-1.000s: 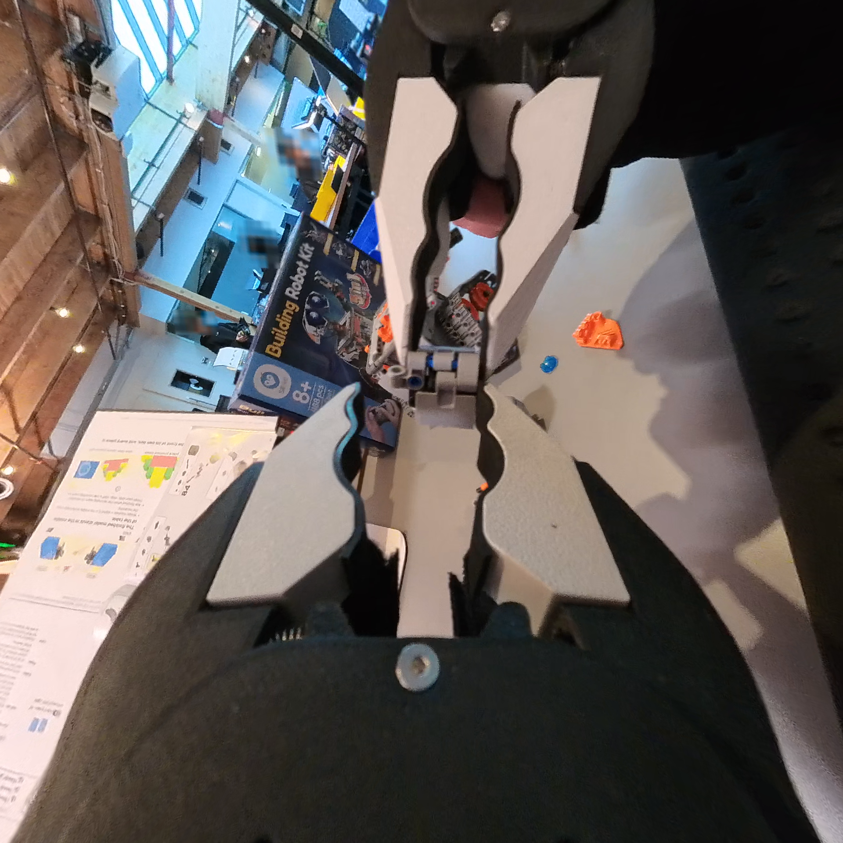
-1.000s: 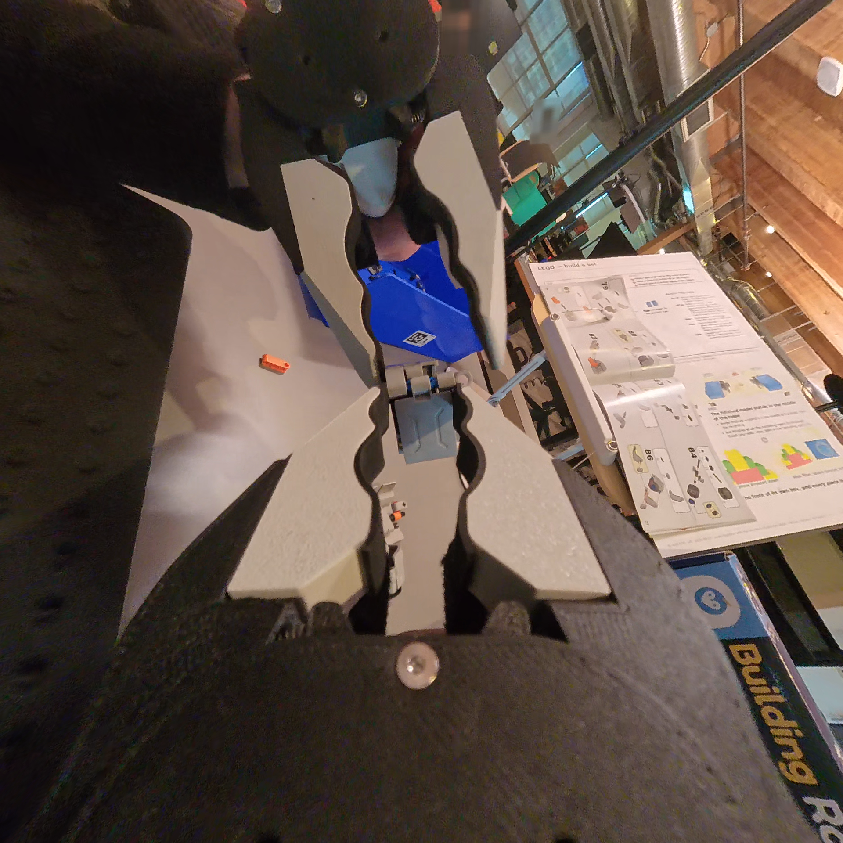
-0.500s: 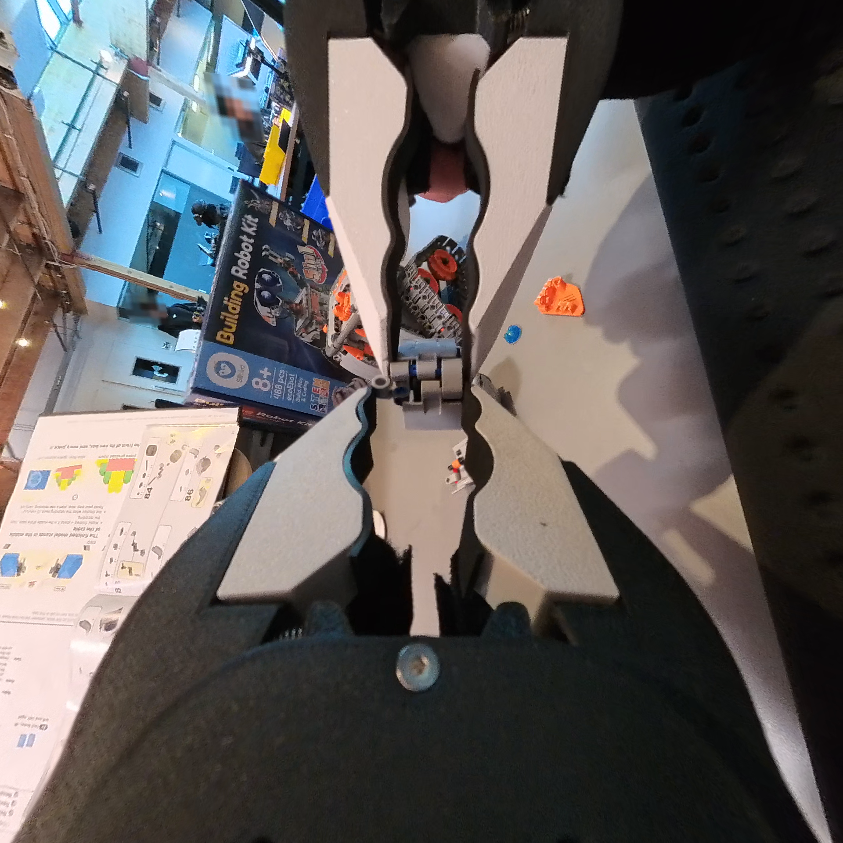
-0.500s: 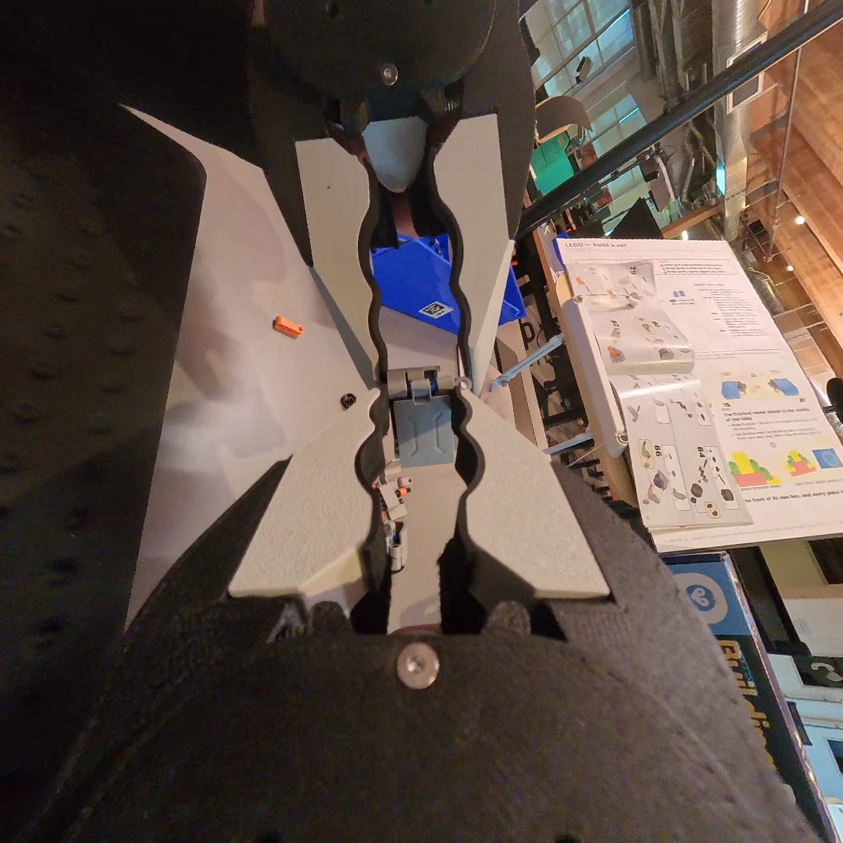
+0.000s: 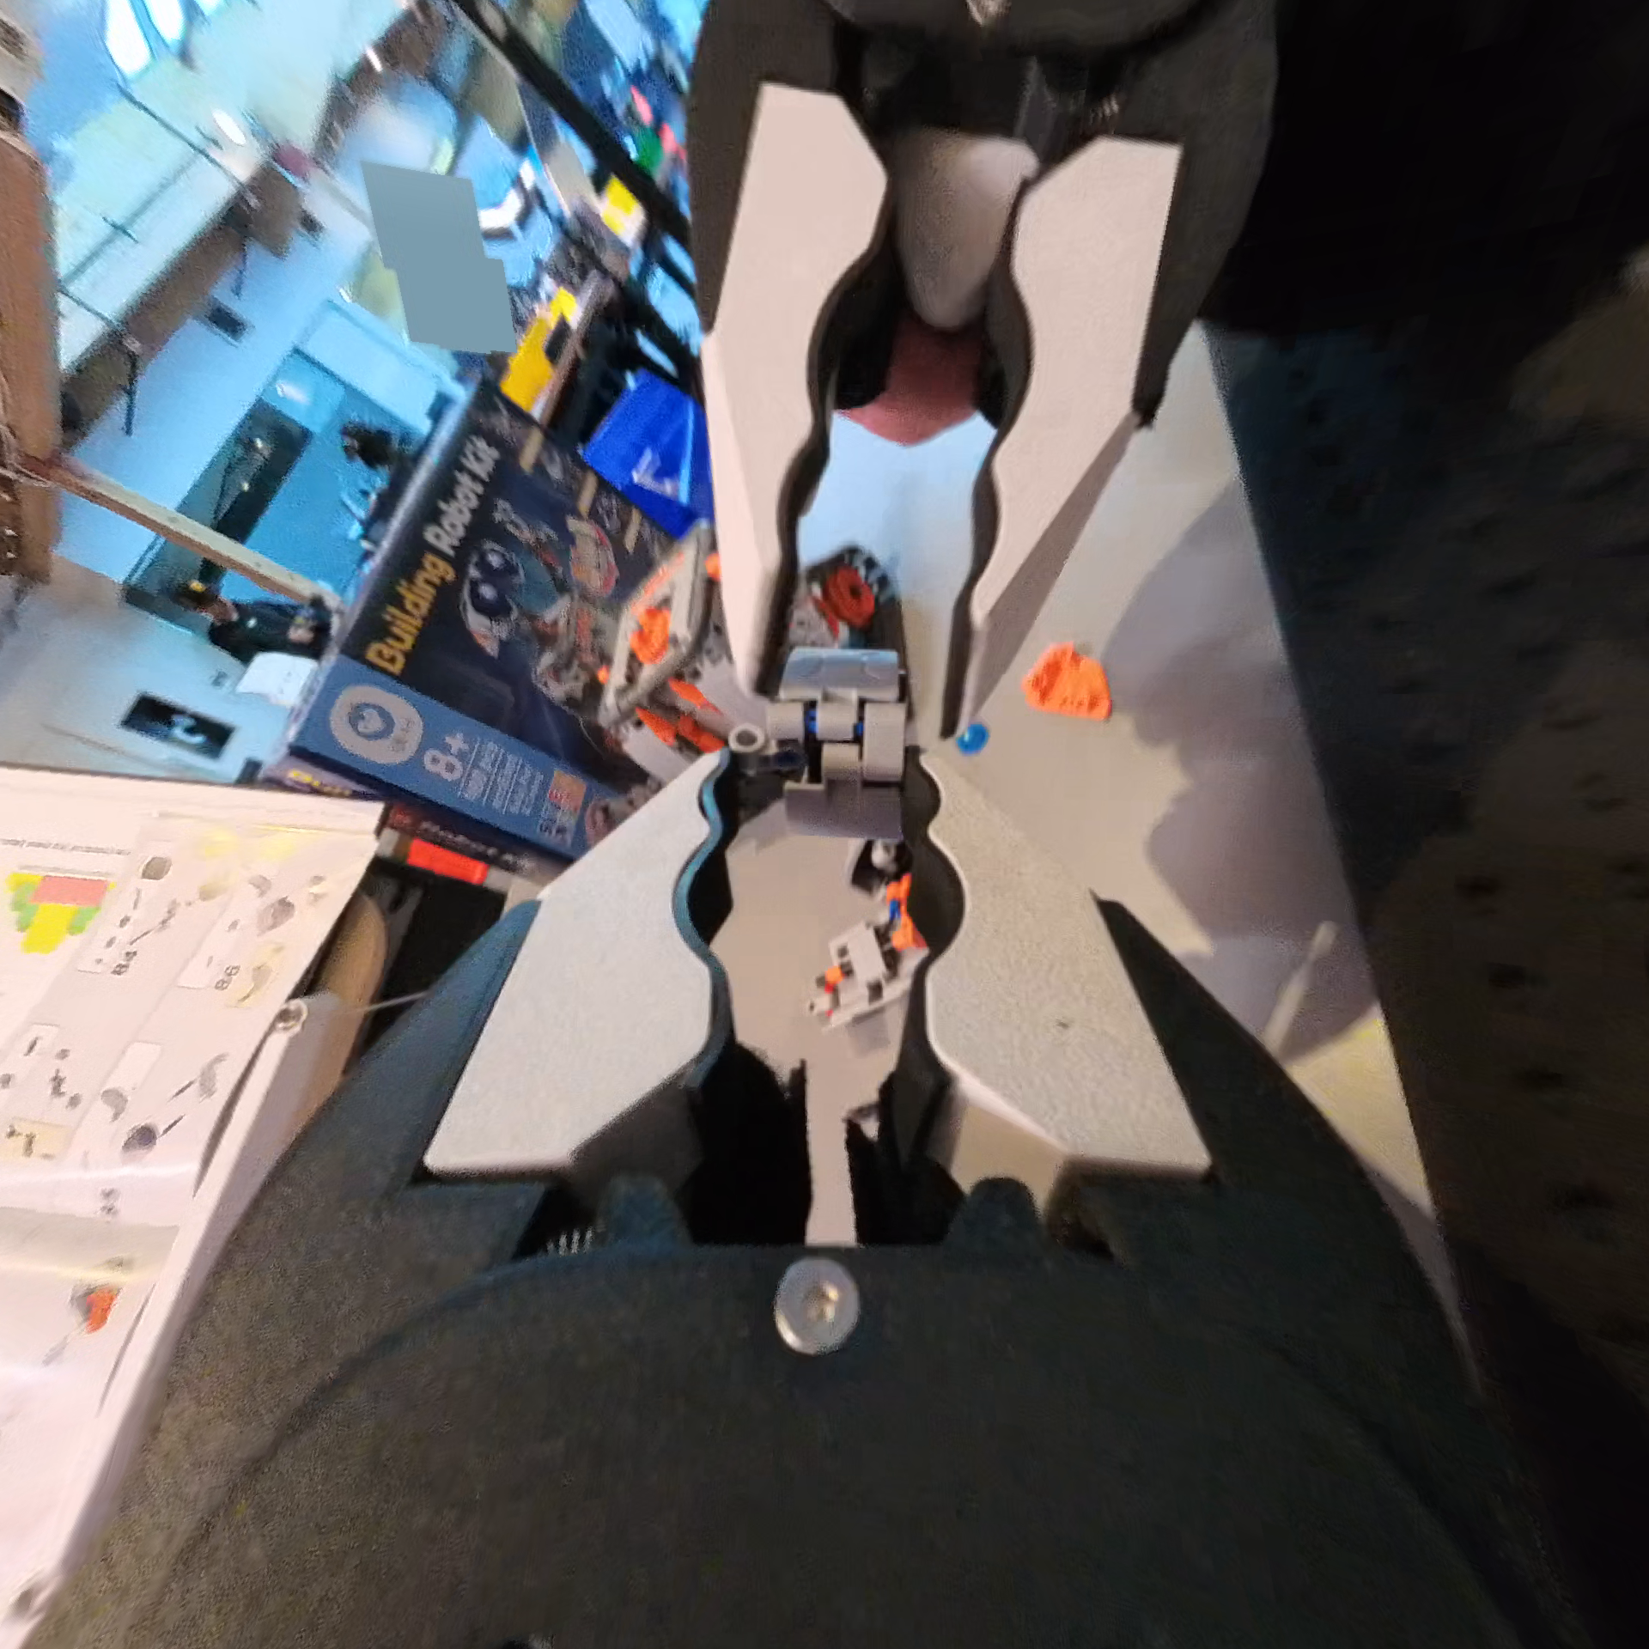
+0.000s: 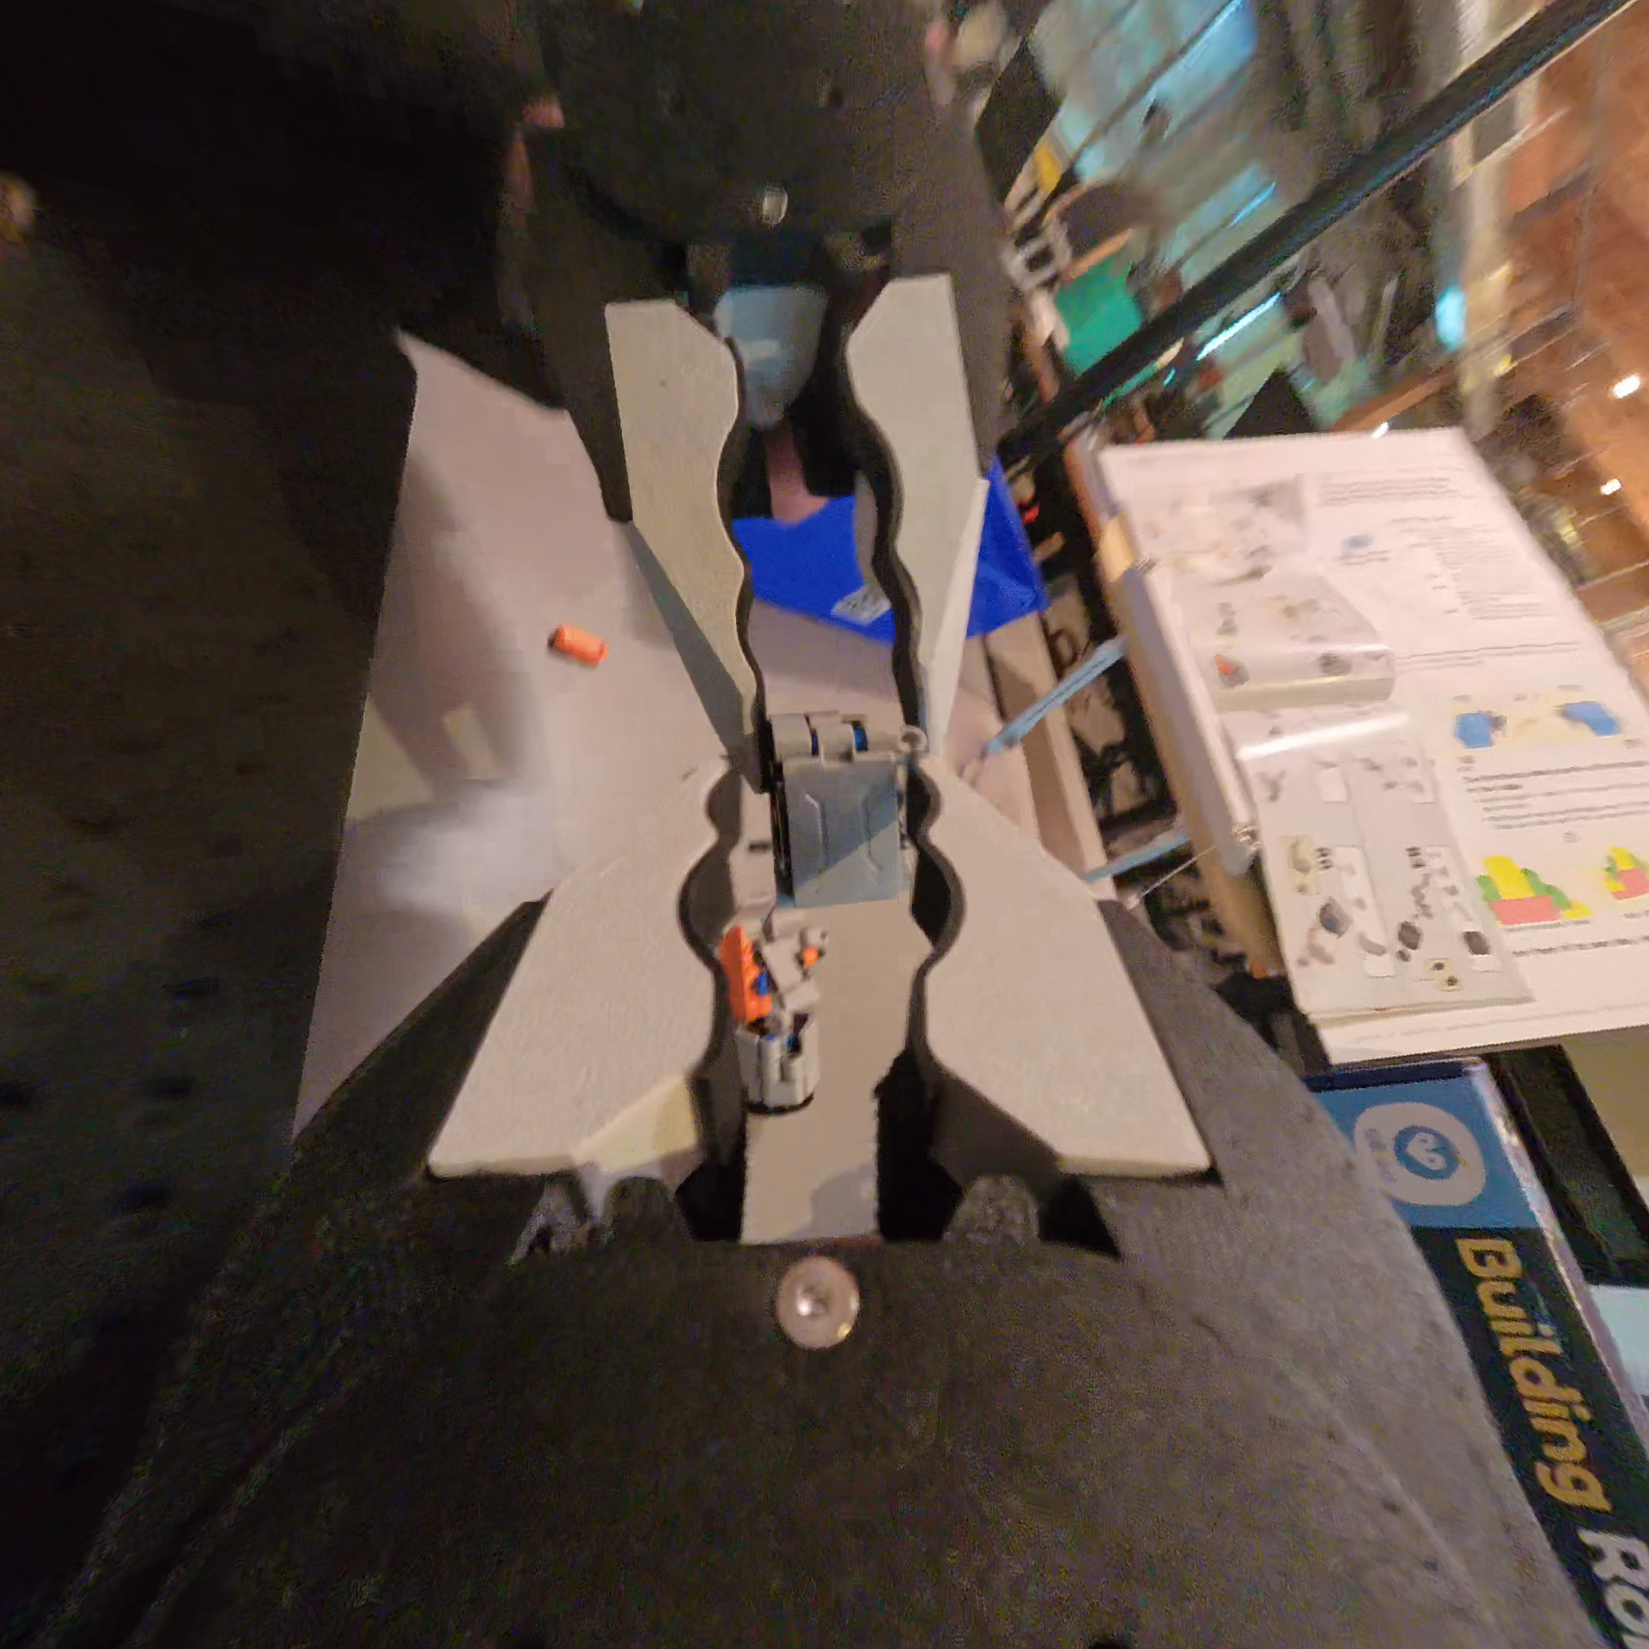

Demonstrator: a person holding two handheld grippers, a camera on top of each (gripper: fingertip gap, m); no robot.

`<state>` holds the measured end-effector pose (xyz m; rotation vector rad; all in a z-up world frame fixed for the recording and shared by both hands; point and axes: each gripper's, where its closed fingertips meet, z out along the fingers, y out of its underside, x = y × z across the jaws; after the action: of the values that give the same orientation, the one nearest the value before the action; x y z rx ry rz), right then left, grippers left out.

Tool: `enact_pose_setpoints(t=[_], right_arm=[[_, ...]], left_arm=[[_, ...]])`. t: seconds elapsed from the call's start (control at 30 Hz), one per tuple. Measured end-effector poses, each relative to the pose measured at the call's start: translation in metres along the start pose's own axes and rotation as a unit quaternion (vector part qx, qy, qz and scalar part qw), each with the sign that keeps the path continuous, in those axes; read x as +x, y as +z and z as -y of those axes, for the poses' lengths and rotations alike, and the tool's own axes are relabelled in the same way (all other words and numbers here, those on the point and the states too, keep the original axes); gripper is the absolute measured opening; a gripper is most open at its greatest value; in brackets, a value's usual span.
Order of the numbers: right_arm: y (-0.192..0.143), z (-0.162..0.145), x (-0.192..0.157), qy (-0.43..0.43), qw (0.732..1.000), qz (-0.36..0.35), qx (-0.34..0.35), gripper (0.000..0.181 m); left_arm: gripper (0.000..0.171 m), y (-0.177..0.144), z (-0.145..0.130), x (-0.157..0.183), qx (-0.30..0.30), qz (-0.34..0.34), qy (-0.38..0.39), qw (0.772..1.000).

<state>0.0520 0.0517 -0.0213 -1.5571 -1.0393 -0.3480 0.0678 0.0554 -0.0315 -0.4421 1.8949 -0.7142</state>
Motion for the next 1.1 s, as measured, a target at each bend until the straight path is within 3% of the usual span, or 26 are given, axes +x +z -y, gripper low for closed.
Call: enact_pose_setpoints(t=[0.1, 0.4, 0.53, 0.63, 0.73, 0.8, 0.93, 1.03, 1.1], right_arm=[[-0.012, 0.002, 0.009, 0.044, 0.999, 0.000, 0.031, 0.048], [-0.017, 0.008, 0.004, 0.075, 0.995, 0.026, 0.062, 0.030], [-0.015, 0.001, 0.006, 0.040, 0.999, 0.001, 0.026, 0.027], [-0.008, -0.013, 0.005, 0.005, 1.000, -0.015, -0.024, 0.026], [-0.004, -0.015, 0.001, -0.026, 0.998, -0.022, -0.049, 0.027], [-0.003, -0.016, 0.002, -0.034, 0.997, -0.029, -0.054, 0.027], [-0.017, 0.008, 0.011, 0.014, 0.999, -0.032, 0.039, 0.027], [-0.019, 0.004, 0.018, 0.067, 0.996, -0.021, 0.051, 0.051], [-0.017, 0.009, 0.014, 0.073, 0.995, -0.009, 0.067, 0.053]], left_arm=[[0.034, -0.007, 0.013, -0.002, 0.051, -0.008, -0.017, 0.998], [0.035, -0.021, 0.042, -0.001, 0.182, -0.062, -0.087, 0.977], [0.037, -0.019, 0.038, -0.003, 0.172, -0.055, -0.084, 0.980], [0.053, -0.014, 0.033, -0.004, 0.129, -0.028, -0.049, 0.990], [0.039, -0.002, 0.020, 0.000, 0.052, -0.001, 0.014, 0.999], [0.039, 0.001, 0.014, 0.000, 0.031, 0.010, 0.026, 0.999], [0.038, -0.009, 0.025, -0.009, 0.086, 0.006, -0.023, 0.996], [0.039, -0.021, 0.041, -0.010, 0.159, -0.023, -0.070, 0.984], [0.039, -0.025, 0.048, -0.009, 0.188, -0.037, -0.088, 0.977]])
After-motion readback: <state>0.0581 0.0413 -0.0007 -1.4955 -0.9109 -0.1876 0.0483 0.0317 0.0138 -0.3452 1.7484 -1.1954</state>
